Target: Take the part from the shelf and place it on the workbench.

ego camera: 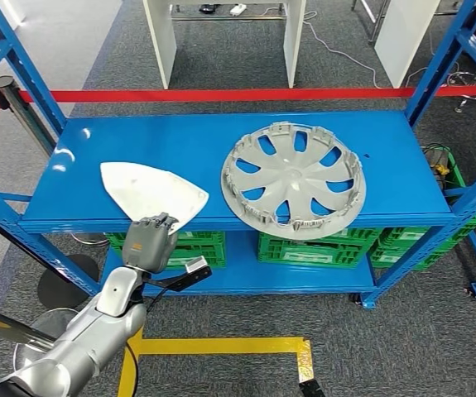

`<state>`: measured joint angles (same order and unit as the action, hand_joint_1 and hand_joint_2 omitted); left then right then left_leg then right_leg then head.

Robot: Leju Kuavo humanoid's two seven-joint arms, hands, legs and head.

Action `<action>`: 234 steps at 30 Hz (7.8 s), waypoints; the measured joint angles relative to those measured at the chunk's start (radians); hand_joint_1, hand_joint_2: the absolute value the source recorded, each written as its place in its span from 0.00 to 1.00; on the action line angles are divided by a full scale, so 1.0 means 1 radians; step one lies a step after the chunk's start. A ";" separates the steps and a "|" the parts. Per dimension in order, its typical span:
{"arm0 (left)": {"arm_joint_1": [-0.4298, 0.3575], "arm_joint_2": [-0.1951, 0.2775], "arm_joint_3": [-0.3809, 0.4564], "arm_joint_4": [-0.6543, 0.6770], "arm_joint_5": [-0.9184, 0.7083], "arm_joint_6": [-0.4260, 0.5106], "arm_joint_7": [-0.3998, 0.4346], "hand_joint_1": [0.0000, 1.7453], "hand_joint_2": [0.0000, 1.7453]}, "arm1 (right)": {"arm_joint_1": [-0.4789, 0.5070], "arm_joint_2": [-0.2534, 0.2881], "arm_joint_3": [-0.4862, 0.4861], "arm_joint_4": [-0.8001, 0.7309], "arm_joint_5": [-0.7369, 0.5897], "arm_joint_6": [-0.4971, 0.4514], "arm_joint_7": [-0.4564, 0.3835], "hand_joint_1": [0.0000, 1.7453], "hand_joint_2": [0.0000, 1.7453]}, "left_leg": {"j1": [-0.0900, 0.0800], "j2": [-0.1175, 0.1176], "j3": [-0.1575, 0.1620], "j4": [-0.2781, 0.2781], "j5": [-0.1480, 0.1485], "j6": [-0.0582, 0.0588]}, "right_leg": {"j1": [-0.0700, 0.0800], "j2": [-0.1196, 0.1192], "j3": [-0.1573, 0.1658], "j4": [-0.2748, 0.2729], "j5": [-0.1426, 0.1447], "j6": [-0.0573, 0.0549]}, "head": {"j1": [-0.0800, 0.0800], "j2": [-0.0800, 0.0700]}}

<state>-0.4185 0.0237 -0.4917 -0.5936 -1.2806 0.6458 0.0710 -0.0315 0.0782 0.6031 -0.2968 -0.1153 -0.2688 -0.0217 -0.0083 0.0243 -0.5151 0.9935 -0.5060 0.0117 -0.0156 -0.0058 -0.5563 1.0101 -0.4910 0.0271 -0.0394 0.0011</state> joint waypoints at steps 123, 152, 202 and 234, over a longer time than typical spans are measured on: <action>0.303 0.028 0.495 -0.924 0.046 0.009 -0.547 1.00 1.00 | -0.075 -0.024 -0.030 -0.066 0.044 -0.090 -0.094 0.00 1.00 | 0.017 -0.021 0.027 0.033 -0.020 -0.027 | 0.002 0.004 -0.081 0.006 0.068 -0.007 | -0.006 0.000; 0.397 0.031 0.620 -1.023 0.111 0.009 -0.613 1.00 1.00 | -0.060 -0.029 -0.051 -0.126 0.104 -0.073 -0.053 0.00 1.00 | 0.023 -0.021 -0.064 0.118 0.009 -0.037 | 0.002 -0.002 -0.020 -0.001 0.014 -0.020 | -0.006 0.000; 0.427 0.102 0.786 -1.027 0.194 0.009 -0.632 1.00 1.00 | -0.094 -0.006 -0.051 -0.154 0.143 -0.041 -0.029 0.00 1.00 | 0.006 -0.012 -0.161 -0.001 0.176 -0.002 | 0.022 0.005 0.143 -0.057 -0.086 -0.019 | -0.007 0.000; 0.420 0.109 0.820 -0.998 0.214 0.009 -0.643 1.00 1.00 | -0.071 0.002 -0.044 -0.139 0.161 -0.056 -0.030 0.00 0.00 | 0.005 -0.015 -0.061 0.004 0.067 0.018 | 0.022 0.003 0.029 -0.024 0.001 -0.014 | -0.010 0.000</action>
<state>0.0015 0.1324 0.3283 -1.5918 -1.0664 0.6546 -0.5719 -0.1026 0.0797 0.5593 -0.4357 0.0462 -0.3248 -0.0518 -0.0030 0.0089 -0.5756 0.9977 -0.4389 0.0292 0.0062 -0.0026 -0.5269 0.9859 -0.4904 0.0129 -0.0497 0.0011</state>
